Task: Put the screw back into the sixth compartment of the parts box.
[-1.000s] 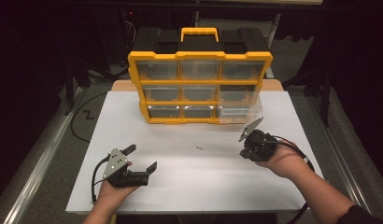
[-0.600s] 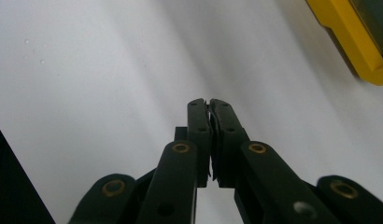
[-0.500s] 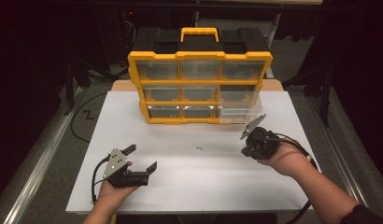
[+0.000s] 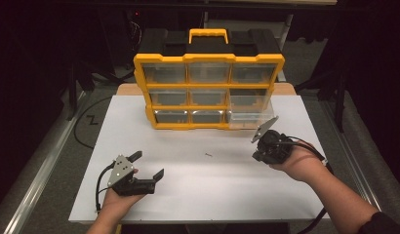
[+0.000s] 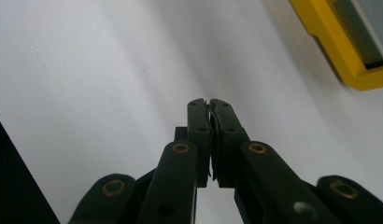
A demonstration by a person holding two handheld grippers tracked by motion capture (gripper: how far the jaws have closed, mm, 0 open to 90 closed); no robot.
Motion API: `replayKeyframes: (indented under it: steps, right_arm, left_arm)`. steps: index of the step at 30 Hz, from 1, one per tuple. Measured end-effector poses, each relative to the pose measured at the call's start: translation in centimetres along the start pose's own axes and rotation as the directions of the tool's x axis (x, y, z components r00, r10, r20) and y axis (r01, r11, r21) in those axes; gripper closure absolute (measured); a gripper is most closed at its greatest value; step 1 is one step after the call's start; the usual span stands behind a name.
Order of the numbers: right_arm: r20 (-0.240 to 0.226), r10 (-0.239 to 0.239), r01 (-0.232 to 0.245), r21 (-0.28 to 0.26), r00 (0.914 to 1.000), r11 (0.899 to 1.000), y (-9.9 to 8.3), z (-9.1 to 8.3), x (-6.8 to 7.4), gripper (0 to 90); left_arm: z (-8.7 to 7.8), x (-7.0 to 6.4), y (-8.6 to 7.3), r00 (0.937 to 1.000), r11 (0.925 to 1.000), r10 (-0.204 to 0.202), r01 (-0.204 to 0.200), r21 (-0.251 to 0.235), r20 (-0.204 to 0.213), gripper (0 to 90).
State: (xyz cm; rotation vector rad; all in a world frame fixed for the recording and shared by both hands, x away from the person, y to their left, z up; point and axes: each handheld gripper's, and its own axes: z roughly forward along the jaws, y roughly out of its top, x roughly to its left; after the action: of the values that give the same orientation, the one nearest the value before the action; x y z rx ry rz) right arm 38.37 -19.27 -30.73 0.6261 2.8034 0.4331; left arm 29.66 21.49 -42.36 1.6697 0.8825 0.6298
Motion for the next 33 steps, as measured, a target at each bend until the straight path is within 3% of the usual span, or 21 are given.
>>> replayKeyframes:
  steps: [12, 33]
  right_arm:
    - [0.003, 0.022, -0.022, -0.014, 0.9998, 1.000, 0.8, -1.9, -0.7, 89.7]
    - [0.021, -0.011, 0.011, -0.019, 0.9997, 1.000, 3.3, -3.7, -1.3, 89.7]
  left_arm:
    - [0.0, 0.0, 0.0, 1.0000, 1.0000, -0.004, 0.004, -0.007, -0.001, 2.3]
    - [-0.1, 0.1, 0.0, 1.0000, 1.0000, -0.003, 0.003, -0.010, -0.003, 2.3]
